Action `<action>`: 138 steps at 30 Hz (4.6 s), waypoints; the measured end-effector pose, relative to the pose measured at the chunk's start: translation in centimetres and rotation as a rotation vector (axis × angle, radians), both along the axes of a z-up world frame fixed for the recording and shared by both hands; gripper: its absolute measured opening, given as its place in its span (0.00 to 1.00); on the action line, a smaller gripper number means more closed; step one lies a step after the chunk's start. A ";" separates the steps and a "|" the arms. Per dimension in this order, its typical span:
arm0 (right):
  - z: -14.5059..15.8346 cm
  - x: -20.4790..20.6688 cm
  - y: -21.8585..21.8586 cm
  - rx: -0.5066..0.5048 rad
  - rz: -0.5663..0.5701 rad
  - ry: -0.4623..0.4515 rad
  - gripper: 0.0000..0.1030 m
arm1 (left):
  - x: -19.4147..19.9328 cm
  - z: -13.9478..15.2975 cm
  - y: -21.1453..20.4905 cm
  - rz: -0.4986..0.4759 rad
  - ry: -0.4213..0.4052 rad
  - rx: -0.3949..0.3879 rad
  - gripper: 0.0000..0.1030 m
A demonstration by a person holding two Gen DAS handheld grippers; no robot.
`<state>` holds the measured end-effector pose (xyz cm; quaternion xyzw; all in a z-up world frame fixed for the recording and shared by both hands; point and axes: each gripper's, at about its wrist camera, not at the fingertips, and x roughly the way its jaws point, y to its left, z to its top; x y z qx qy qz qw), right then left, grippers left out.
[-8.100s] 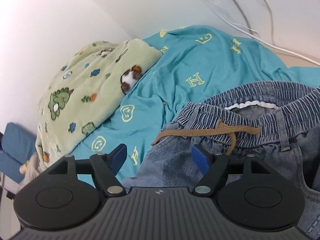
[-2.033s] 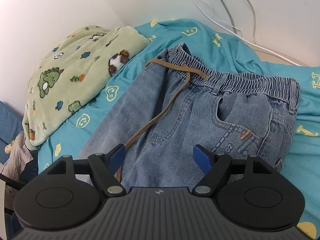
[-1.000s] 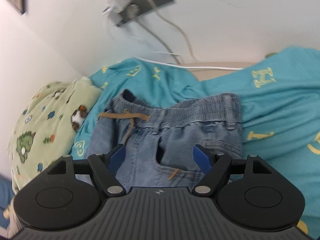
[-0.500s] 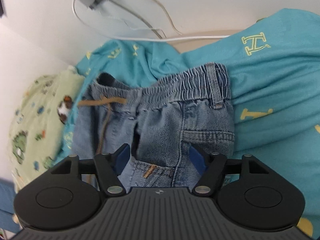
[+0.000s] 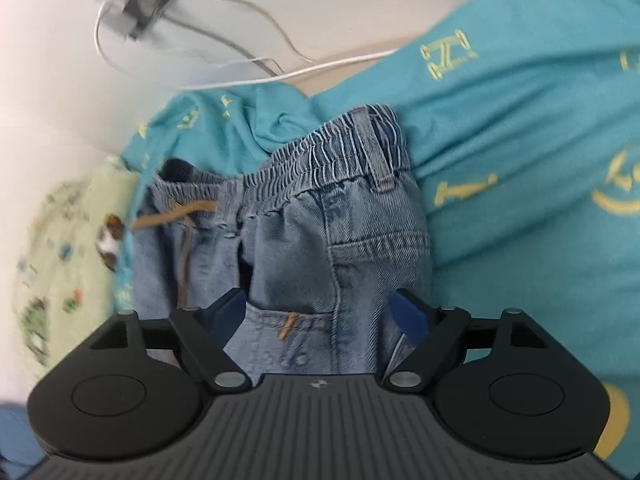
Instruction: Fold clothes
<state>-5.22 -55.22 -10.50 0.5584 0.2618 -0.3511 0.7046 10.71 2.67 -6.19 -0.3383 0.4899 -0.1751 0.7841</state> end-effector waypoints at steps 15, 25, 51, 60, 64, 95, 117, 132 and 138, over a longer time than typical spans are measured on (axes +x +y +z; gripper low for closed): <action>-1.0 3.9 -0.2 -0.022 0.158 0.038 0.20 | -0.2 0.1 0.0 -0.010 0.000 -0.038 0.62; 7.0 3.4 2.8 -0.327 0.322 -0.470 0.11 | -0.4 0.1 0.4 0.009 -0.006 -0.052 0.62; 0.5 -1.5 -0.4 0.053 -0.074 -0.183 0.15 | -10.3 5.9 28.0 0.618 0.021 -0.262 0.71; 1.1 -1.3 -0.1 0.045 -0.067 -0.183 0.17 | -15.3 -3.7 34.2 0.792 0.214 -0.393 0.65; 1.3 -1.4 0.1 0.045 -0.078 -0.178 0.18 | -15.3 -7.7 33.6 0.781 0.275 -0.495 0.61; 2.8 -0.4 0.5 -0.040 -0.009 -0.241 0.14 | -10.4 -7.1 32.7 0.721 0.230 -0.386 0.01; 4.8 -0.2 0.9 -0.132 -0.037 -0.326 0.11 | -9.9 2.5 33.4 0.764 -0.023 -0.444 0.00; 6.2 17.3 -2.4 -0.263 0.064 -0.370 0.11 | 12.6 2.9 27.6 0.717 -0.064 -0.221 0.00; 1.8 23.9 -3.5 -0.300 0.135 -0.314 0.11 | 19.2 -1.6 25.6 0.688 -0.003 -0.069 0.01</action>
